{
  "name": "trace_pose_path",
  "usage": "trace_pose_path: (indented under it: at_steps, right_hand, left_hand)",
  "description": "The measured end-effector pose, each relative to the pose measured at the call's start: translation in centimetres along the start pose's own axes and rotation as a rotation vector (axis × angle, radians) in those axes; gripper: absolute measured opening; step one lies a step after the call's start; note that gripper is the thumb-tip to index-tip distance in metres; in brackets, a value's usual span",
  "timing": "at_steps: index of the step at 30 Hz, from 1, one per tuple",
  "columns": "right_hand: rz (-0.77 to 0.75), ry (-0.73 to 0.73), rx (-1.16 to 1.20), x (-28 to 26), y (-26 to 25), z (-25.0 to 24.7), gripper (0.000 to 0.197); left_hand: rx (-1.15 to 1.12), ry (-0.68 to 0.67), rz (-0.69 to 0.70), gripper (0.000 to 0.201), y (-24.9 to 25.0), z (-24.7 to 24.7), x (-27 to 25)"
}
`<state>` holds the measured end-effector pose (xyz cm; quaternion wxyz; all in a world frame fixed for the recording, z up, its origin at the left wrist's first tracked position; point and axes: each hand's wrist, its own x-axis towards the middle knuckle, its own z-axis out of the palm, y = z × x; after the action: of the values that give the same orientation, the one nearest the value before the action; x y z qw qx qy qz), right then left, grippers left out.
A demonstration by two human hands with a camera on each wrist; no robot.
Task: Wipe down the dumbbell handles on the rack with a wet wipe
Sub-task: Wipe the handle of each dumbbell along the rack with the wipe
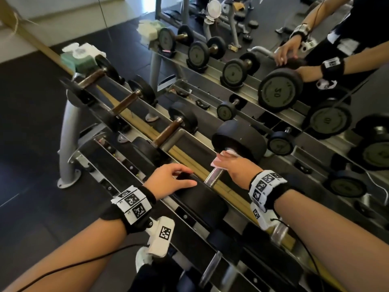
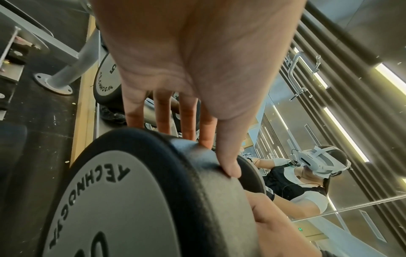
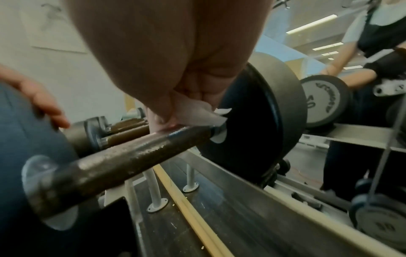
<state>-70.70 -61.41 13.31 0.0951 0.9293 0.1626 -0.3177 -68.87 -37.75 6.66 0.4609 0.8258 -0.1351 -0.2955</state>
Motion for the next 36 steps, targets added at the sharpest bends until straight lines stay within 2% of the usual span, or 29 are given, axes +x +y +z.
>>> trace_pose_path:
  at_steps: [3, 4, 7, 9, 11, 13, 14, 16, 18, 20, 21, 23, 26, 29, 32, 36]
  right_hand:
    - [0.040, -0.031, -0.081, 0.3, -1.5, 0.1, 0.066]
    - [0.019, -0.024, -0.091, 0.3, -2.0, 0.9, 0.066]
    - [-0.118, 0.119, 0.001, -0.3, -2.8, 3.4, 0.064]
    - [-0.182, 0.109, 0.023, 0.0, -1.9, 4.5, 0.069]
    - [-0.133, 0.068, 0.082, 1.8, -0.6, 4.0, 0.073]
    - [0.024, -0.056, 0.088, 3.1, 0.7, 2.8, 0.071]
    - [0.090, -0.040, 0.141, 3.3, 1.4, 2.7, 0.069]
    - [0.132, 0.128, 0.279, 2.6, 2.2, 3.4, 0.064]
    - [0.071, 0.261, 0.324, 1.5, 1.4, 4.5, 0.057]
    - [-0.053, 0.305, 0.288, 1.2, -0.1, 5.5, 0.052]
    - [-0.132, 0.275, 0.204, 1.1, -0.9, 5.8, 0.054]
    - [-0.217, 0.188, 0.108, 1.2, -1.4, 6.3, 0.071]
    - [-0.186, 0.145, 0.112, 1.6, 0.3, 5.1, 0.084]
    - [-0.051, 0.103, 0.048, 2.4, 2.0, 3.8, 0.077]
    - [0.000, 0.184, 0.123, 2.2, 1.7, 5.0, 0.065]
    - [-0.135, 0.276, 0.276, 2.0, 0.1, 7.9, 0.045]
  left_hand:
    - [-0.004, 0.011, -0.025, 0.034, -0.2, 0.1, 0.1]
    - [-0.005, 0.008, -0.035, 0.035, -0.2, 0.0, 0.2]
    - [-0.002, -0.016, -0.054, 0.038, -0.1, -0.2, 0.4]
    - [0.005, -0.021, -0.058, 0.039, 0.0, -0.3, 0.5]
    - [0.002, -0.019, -0.064, 0.037, 0.0, -0.4, 0.6]
    - [-0.007, -0.021, -0.072, 0.036, 0.0, -0.5, 0.6]
    - [-0.014, -0.024, -0.075, 0.036, 0.1, -0.6, 0.5]
    - [-0.029, -0.027, -0.082, 0.036, 0.1, -0.6, 0.4]
    - [-0.027, -0.029, -0.083, 0.036, 0.3, -0.6, 0.4]
    - [-0.025, -0.036, -0.081, 0.037, 0.4, -0.7, 0.4]
    - [-0.026, -0.040, -0.081, 0.038, 0.4, -0.7, 0.4]
    - [-0.027, -0.047, -0.081, 0.039, 0.4, -0.8, 0.4]
    - [-0.013, -0.049, -0.081, 0.036, 0.3, -0.8, 0.5]
    - [-0.002, -0.047, -0.090, 0.036, 0.3, -0.8, 0.7]
    - [0.008, -0.043, -0.090, 0.039, 0.1, -0.9, 0.8]
    - [0.017, -0.040, -0.093, 0.040, 0.1, -0.8, 0.8]
